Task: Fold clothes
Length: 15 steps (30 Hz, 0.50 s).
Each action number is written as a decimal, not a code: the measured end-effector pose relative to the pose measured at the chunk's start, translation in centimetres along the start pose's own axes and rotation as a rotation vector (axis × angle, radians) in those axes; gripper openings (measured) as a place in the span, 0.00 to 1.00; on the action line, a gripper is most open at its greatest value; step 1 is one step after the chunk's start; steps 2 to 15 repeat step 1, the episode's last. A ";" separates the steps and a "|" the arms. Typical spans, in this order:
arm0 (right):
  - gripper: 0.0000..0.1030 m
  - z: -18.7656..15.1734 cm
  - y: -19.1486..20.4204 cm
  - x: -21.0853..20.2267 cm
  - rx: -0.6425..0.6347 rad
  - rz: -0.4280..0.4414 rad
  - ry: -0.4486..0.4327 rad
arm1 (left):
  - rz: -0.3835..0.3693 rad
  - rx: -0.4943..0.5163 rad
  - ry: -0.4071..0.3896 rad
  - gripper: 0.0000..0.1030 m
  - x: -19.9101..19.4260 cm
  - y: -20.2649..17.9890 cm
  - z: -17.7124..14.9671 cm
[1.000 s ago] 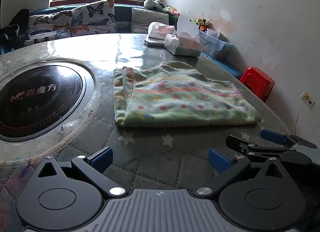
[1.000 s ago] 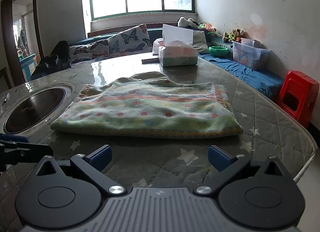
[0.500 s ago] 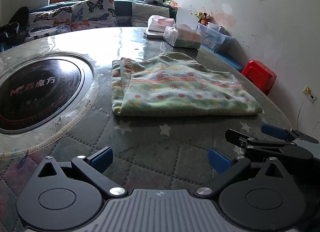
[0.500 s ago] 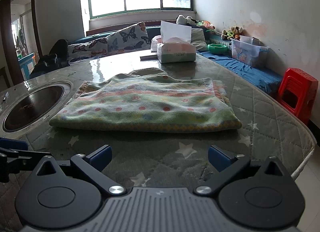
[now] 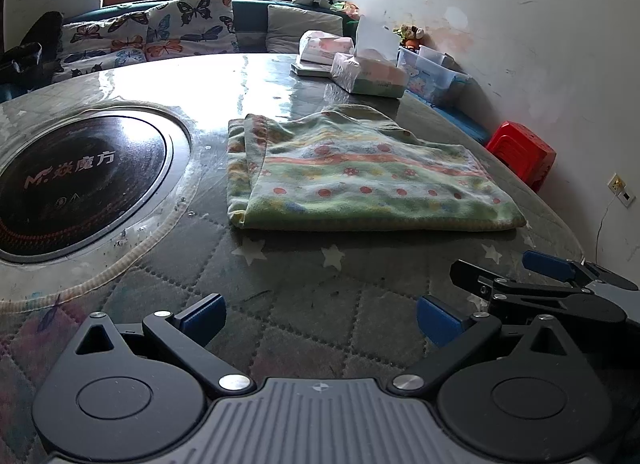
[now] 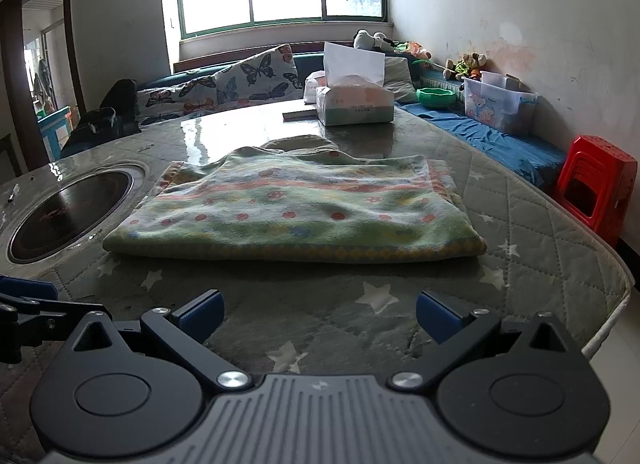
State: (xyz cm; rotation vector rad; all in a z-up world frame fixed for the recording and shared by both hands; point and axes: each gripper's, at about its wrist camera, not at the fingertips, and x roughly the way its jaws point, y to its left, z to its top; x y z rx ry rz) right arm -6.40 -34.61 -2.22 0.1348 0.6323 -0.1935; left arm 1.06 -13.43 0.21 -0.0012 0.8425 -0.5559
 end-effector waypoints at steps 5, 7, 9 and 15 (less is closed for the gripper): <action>1.00 0.0 0.0 0.0 0.001 0.000 0.000 | 0.003 -0.001 0.001 1.00 0.0 0.0 0.0; 1.00 0.0 0.0 0.0 0.001 0.000 0.000 | 0.003 -0.001 0.001 1.00 0.0 0.0 0.0; 1.00 0.0 0.0 0.0 0.001 0.000 0.000 | 0.003 -0.001 0.001 1.00 0.0 0.0 0.0; 1.00 0.0 0.0 0.0 0.001 0.000 0.000 | 0.003 -0.001 0.001 1.00 0.0 0.0 0.0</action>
